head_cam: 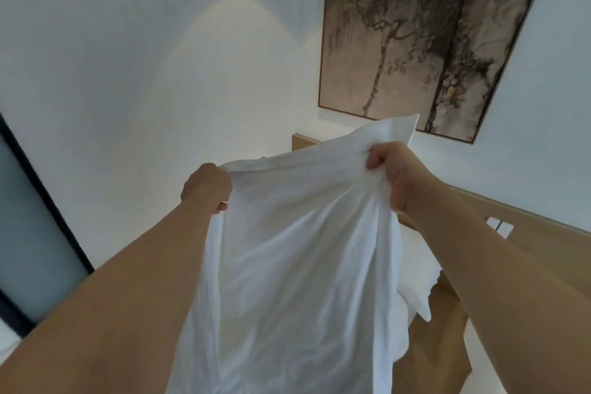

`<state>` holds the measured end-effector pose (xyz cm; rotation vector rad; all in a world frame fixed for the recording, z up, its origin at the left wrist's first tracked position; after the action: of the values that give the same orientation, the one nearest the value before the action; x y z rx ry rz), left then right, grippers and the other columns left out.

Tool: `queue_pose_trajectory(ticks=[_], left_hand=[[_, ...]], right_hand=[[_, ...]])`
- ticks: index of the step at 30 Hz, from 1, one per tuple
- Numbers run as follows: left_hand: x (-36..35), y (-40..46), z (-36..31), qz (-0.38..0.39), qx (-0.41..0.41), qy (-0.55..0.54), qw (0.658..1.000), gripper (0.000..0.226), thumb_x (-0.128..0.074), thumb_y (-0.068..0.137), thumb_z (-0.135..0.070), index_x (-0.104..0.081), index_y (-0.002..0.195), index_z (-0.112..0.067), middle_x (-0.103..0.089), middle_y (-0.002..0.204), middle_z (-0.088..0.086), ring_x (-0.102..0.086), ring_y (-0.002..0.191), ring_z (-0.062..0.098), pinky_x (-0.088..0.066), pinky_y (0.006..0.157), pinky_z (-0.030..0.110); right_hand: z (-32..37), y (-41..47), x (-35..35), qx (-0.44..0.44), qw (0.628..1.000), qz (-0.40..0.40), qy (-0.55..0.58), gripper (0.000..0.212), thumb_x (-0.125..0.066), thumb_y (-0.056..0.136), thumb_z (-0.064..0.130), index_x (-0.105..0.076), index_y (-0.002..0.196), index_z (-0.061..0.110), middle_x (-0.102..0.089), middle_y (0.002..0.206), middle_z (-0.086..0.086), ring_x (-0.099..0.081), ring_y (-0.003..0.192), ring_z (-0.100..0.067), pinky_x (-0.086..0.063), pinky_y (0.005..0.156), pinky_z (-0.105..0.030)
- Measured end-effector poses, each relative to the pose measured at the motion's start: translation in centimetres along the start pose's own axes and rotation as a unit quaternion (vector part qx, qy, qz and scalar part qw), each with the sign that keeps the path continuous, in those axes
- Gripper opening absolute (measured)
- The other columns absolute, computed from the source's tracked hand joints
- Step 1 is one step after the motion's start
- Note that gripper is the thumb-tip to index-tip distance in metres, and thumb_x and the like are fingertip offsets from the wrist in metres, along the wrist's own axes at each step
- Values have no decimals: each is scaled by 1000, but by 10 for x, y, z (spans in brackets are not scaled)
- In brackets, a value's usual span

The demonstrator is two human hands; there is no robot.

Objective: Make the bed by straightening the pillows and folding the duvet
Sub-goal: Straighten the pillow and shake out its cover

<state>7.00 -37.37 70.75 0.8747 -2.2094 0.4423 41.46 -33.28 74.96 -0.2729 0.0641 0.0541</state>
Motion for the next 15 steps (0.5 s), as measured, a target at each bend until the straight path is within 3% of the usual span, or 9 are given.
queue_pose_trajectory(ticks=[2, 4, 6, 9, 11, 13, 15], left_hand=[[-38, 23, -9, 52, 40, -181, 981, 22, -42, 80, -5, -56, 98, -4, -65, 80, 18, -51, 56, 25, -45, 53, 32], [-74, 35, -32, 63, 20, -236, 970, 15, -52, 77, -9, -55, 91, -7, -55, 83, 13, -42, 68, 23, -38, 56, 29], [-109, 45, -45, 37, -7, -270, 962, 19, -51, 73, -17, -53, 90, -9, -48, 87, 8, -41, 77, 21, -33, 60, 22], [-164, 59, -37, -10, 28, -341, 940, 29, -48, 83, -28, -58, 110, -24, -56, 109, -2, -53, 87, 18, -39, 61, 21], [-201, 76, -32, -25, 29, -303, 952, 26, -51, 78, -33, -61, 102, -28, -57, 110, -1, -58, 94, 20, -47, 68, 24], [-237, 85, -32, -40, 22, -218, 975, 21, -52, 73, -35, -62, 91, -31, -52, 119, 8, -57, 102, 29, -52, 86, 37], [-265, 77, -52, -49, -7, -166, 985, 20, -48, 82, -16, -64, 90, -24, -39, 126, 15, -53, 101, 35, -49, 92, 43]], right_hand=[[-1, 16, 10, 2, 1000, 2, 15, 31, -52, 42, 8, -60, 72, 13, -63, 70, -8, -59, 64, -28, -53, 81, -43], [-6, 33, 27, 0, 999, 6, 32, 15, -53, 58, 7, -61, 70, 12, -63, 64, -7, -59, 60, -27, -52, 72, -34], [-24, 58, 46, -16, 999, 24, 45, 19, -54, 61, 7, -64, 77, 9, -64, 73, -10, -60, 66, -28, -52, 75, -37], [-65, 103, 72, -63, 995, 70, 40, 38, -55, 56, 9, -69, 91, 8, -67, 88, -14, -63, 79, -31, -50, 88, -45], [-95, 136, 90, -92, 991, 96, 25, 41, -55, 56, 10, -70, 94, 8, -68, 90, -13, -64, 81, -30, -51, 87, -43], [-125, 168, 113, -126, 987, 101, 19, 43, -55, 53, 10, -69, 93, 8, -68, 90, -13, -64, 80, -30, -51, 82, -38], [-149, 201, 141, -158, 983, 96, 16, 45, -54, 48, 11, -67, 91, 7, -66, 87, -14, -62, 78, -29, -50, 78, -36]])
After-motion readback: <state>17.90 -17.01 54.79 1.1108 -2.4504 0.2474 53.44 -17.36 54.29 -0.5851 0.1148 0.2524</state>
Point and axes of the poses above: each hand's wrist, its own y-axis towards the middle knuckle, its own x-axis out of the back of the hand, z = x × y, the point moved 8 cm from there along y, towards the middle knuckle
